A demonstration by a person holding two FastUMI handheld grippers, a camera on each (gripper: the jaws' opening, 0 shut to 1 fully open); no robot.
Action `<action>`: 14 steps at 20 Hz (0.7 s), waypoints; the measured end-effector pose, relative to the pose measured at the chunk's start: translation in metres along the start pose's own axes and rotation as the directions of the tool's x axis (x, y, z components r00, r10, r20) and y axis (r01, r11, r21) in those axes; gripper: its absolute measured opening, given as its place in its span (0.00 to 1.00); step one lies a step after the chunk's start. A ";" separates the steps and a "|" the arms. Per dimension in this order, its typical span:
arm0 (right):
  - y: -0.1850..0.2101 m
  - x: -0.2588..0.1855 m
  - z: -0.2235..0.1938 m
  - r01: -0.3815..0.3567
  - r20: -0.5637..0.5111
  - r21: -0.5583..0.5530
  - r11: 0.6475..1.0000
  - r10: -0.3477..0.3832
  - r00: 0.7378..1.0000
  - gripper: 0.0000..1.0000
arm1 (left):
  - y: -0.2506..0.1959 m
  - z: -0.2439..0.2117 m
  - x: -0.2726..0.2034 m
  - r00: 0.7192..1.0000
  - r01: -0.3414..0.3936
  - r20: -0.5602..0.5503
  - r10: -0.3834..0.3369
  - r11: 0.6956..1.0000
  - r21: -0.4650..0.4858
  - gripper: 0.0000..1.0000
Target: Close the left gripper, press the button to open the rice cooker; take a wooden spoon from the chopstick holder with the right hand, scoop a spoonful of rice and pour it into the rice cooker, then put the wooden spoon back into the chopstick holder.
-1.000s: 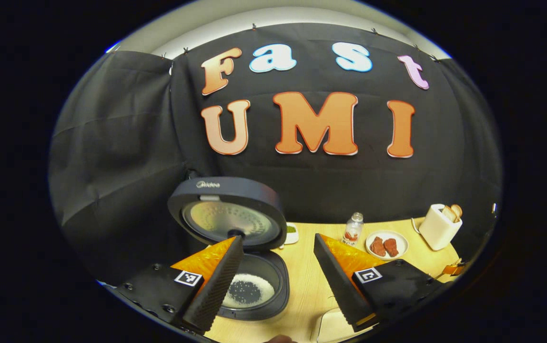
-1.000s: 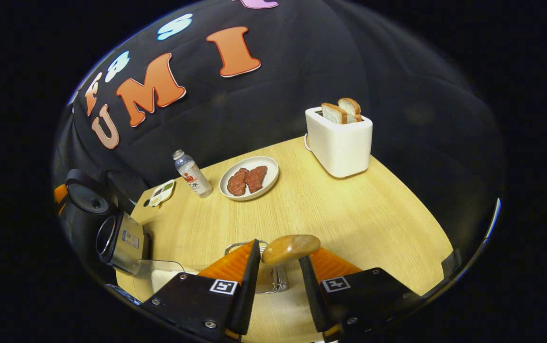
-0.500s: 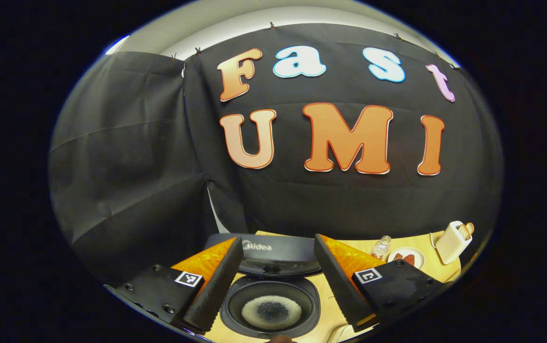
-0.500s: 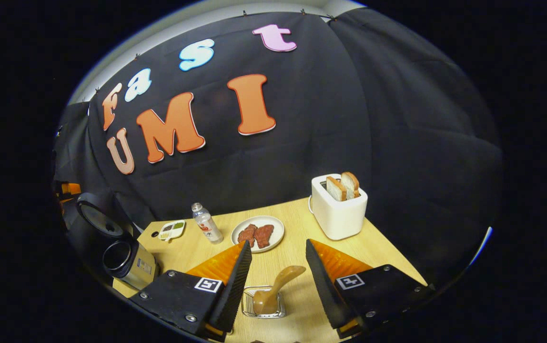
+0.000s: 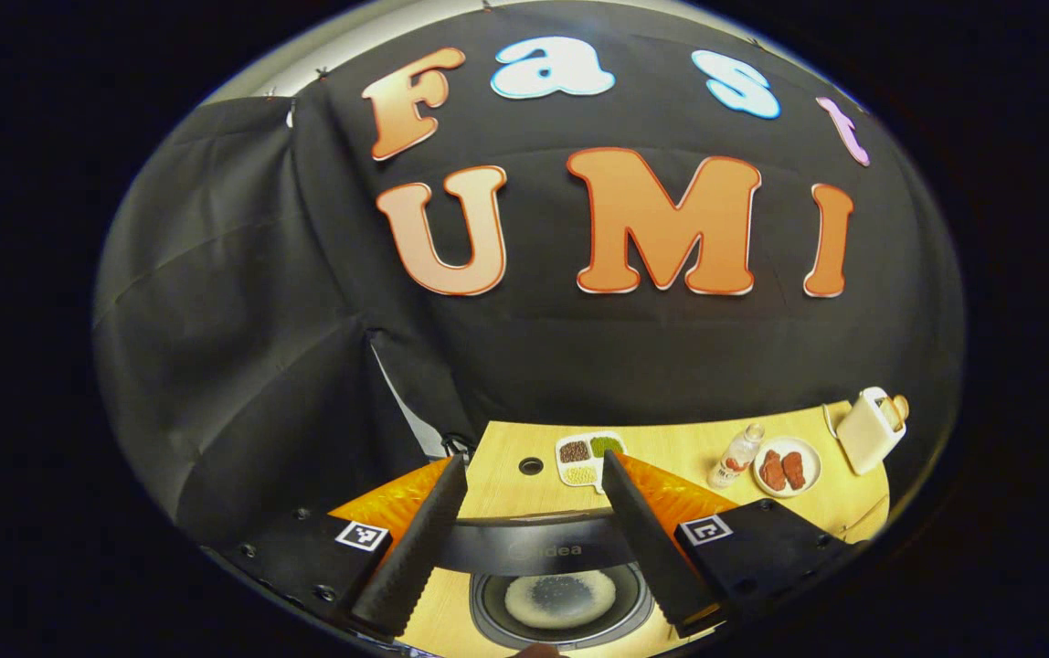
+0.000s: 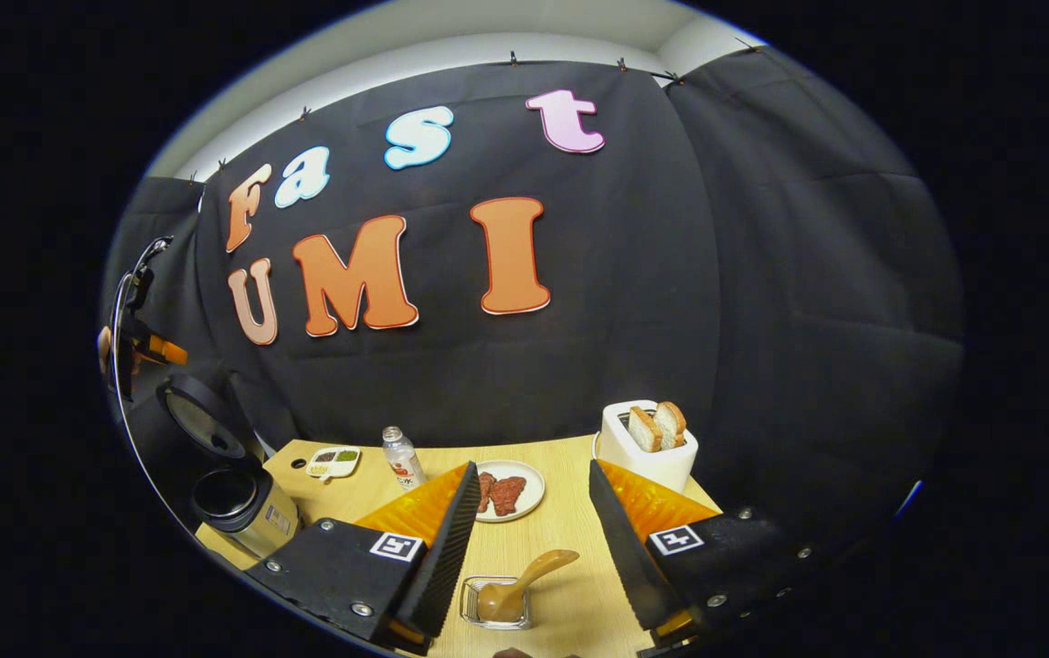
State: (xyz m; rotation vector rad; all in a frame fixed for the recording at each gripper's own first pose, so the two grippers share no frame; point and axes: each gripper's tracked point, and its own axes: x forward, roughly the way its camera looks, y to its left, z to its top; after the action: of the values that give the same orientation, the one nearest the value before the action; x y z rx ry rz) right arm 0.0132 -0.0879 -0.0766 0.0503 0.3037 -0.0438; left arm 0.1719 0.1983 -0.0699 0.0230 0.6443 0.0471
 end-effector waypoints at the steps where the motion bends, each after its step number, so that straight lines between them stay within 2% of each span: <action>1: 0.002 0.000 -0.001 -0.006 -0.005 -0.004 1.000 0.006 1.000 0.75 | -0.003 -0.003 0.007 1.000 0.011 -0.026 -0.012 1.000 -0.004 1.00; 3: 0.006 0.001 -0.003 -0.017 -0.012 -0.009 1.000 0.017 1.000 0.75 | -0.011 -0.014 0.011 0.996 0.029 -0.079 -0.032 0.999 -0.033 1.00; 4: 0.008 0.002 -0.004 -0.021 -0.015 -0.008 1.000 0.021 1.000 0.75 | -0.015 -0.022 0.012 0.993 0.038 -0.112 -0.043 0.998 -0.048 0.93; 5: 0.009 0.003 -0.006 -0.024 -0.019 -0.009 1.000 0.024 1.000 0.75 | -0.019 -0.029 0.014 0.989 0.051 -0.136 -0.060 0.996 -0.072 0.93; 6: 0.012 0.004 -0.007 -0.028 -0.023 -0.009 1.000 0.028 0.999 0.75 | -0.025 -0.037 0.013 0.982 0.064 -0.169 -0.079 0.994 -0.093 1.00; 8: 0.016 0.005 -0.011 -0.042 -0.034 -0.010 0.999 0.042 0.999 0.75 | -0.027 -0.063 0.011 0.963 0.048 -0.258 -0.080 0.991 -0.126 1.00; 9: 0.018 0.007 -0.011 -0.047 -0.037 -0.012 0.999 0.047 0.998 0.76 | -0.025 -0.078 0.006 0.951 0.034 -0.300 -0.074 0.990 -0.134 0.94; 10: 0.021 0.008 -0.012 -0.055 -0.041 -0.015 0.998 0.054 0.998 0.76 | -0.028 -0.092 0.003 0.936 0.035 -0.342 -0.085 0.988 -0.150 1.00; 14: 0.030 0.013 -0.016 -0.082 -0.054 -0.021 0.996 0.080 0.995 0.76 | -0.032 -0.129 -0.003 0.891 0.024 -0.440 -0.111 0.980 -0.198 1.00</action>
State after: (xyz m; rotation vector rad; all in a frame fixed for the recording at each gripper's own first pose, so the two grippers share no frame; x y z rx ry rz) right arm 0.0224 -0.0576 -0.0948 0.0407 0.3549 0.0415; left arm 0.0930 0.1669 -0.1718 -0.1998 1.1041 0.0461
